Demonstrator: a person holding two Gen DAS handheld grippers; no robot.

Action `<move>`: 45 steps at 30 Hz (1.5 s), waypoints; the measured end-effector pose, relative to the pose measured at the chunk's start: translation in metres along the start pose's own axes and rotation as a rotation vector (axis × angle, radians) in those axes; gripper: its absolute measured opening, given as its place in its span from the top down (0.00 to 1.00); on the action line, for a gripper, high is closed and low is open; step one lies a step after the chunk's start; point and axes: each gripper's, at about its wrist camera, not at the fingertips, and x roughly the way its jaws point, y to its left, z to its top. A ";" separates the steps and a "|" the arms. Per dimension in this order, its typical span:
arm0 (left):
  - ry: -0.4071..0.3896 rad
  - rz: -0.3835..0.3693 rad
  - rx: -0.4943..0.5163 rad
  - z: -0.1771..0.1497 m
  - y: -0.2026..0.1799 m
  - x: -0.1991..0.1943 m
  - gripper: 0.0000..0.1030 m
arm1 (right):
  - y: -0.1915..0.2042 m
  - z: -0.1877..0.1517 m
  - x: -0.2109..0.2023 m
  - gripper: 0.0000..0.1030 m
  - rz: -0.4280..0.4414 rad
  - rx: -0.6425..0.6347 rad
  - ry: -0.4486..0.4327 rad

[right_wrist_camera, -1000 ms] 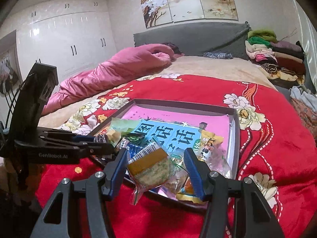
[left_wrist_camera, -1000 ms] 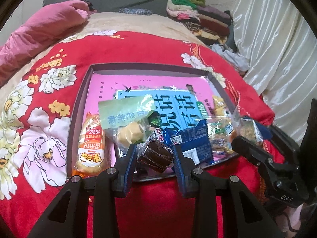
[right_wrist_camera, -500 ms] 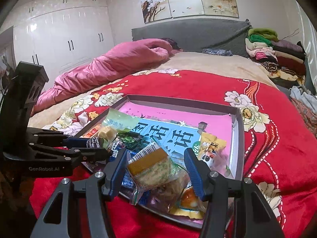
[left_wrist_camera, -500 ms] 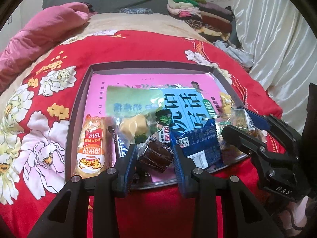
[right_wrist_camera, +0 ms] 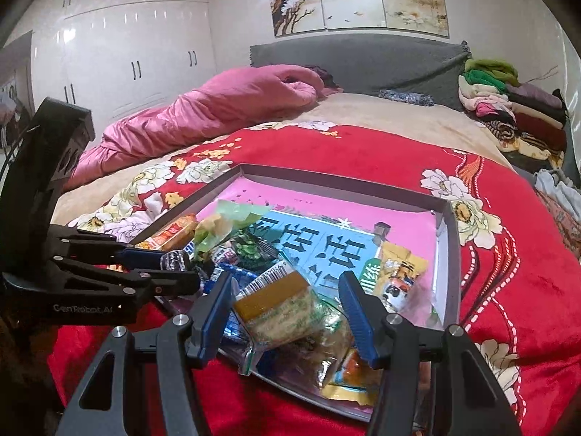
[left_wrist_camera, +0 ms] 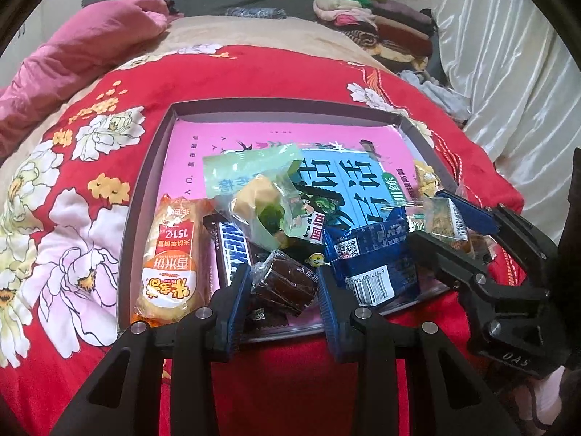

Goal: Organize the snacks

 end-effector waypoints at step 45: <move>-0.075 -0.015 -0.025 -0.004 0.005 -0.041 0.25 | 0.004 0.004 -0.058 0.09 -0.120 0.062 -0.142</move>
